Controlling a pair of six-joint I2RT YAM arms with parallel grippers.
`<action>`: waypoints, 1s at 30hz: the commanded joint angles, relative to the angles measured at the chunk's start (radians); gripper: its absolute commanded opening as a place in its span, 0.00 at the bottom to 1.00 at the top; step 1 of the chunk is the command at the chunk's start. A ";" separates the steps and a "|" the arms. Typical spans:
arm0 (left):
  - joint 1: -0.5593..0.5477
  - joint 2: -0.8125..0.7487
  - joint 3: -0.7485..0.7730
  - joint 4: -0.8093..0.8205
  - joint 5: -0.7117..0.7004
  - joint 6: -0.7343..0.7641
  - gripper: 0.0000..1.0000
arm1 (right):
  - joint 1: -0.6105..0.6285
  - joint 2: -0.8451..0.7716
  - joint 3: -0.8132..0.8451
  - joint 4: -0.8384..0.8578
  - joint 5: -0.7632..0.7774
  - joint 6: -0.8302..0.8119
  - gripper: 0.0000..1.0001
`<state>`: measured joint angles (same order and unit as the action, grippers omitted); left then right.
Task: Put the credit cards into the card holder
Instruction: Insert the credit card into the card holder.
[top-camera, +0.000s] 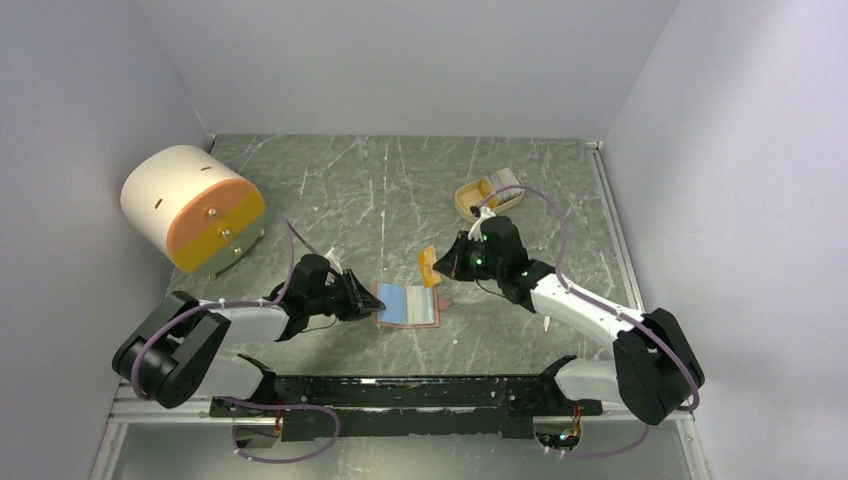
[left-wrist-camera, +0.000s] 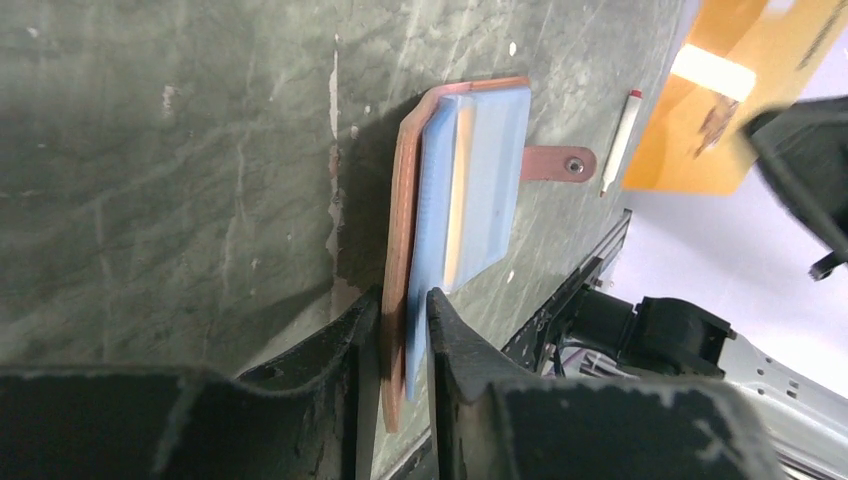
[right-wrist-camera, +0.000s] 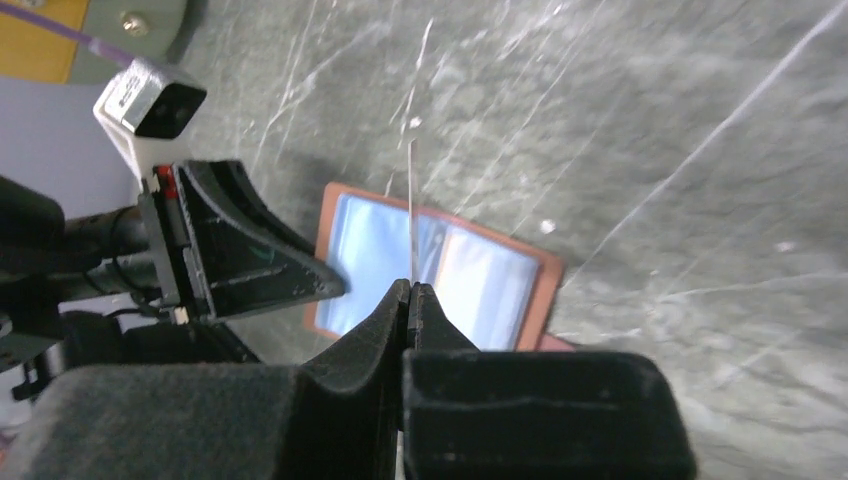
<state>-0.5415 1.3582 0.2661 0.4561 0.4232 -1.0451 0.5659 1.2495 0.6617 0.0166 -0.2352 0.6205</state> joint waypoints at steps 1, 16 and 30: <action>-0.007 -0.049 0.003 -0.064 -0.061 0.045 0.27 | 0.038 -0.002 -0.090 0.217 -0.067 0.155 0.00; -0.008 -0.012 -0.008 -0.049 -0.043 0.066 0.15 | 0.119 0.184 -0.192 0.423 -0.069 0.226 0.00; -0.007 -0.037 -0.002 -0.086 -0.054 0.090 0.16 | 0.130 0.254 -0.265 0.436 -0.061 0.235 0.00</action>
<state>-0.5430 1.3388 0.2661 0.3840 0.3771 -0.9794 0.6819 1.4971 0.4374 0.4500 -0.3004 0.8497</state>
